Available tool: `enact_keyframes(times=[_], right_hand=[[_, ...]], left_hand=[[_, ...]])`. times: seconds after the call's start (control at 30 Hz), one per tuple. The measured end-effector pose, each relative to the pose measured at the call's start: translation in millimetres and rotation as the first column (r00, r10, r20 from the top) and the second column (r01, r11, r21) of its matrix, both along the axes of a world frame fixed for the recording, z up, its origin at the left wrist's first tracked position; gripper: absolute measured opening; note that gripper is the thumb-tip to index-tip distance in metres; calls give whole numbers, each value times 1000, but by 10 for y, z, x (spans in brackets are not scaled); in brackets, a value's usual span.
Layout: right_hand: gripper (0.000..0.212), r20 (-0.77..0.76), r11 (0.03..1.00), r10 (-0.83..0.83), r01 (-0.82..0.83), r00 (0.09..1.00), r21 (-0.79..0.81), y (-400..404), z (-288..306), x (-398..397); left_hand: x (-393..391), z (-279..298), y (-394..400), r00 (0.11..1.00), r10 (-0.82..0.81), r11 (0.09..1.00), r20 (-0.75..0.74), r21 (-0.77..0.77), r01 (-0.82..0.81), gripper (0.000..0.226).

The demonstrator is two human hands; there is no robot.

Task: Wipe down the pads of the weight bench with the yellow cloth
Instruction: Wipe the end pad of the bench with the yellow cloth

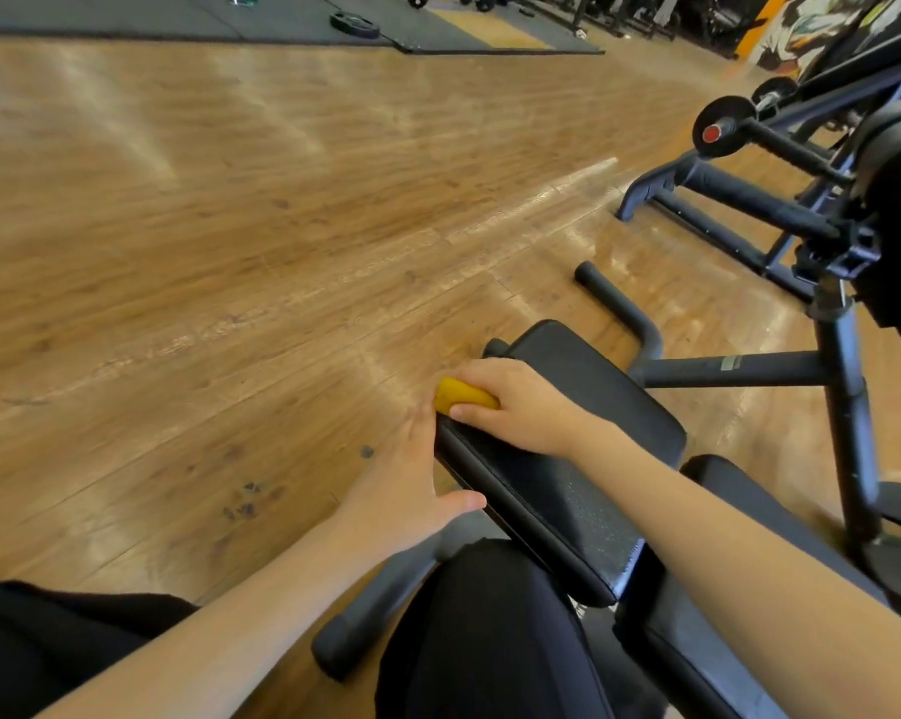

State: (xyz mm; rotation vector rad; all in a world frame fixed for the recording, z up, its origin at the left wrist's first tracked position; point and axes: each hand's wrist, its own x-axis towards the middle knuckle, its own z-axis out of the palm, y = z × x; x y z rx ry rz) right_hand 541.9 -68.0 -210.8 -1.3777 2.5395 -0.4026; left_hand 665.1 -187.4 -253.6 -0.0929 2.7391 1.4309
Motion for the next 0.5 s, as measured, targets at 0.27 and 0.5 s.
enact_keyframes(times=[0.27,0.5], right_hand=[[31,-64,983,-175,178,983,39,-111,-22,-108],[24,3,997,-59,59,998,-53,-120,-74,124]], left_hand=[[-39,9,-105,994,-43,996,105,80,35,113],[130,-86,-240,977,3,995,213,96,-24,113]])
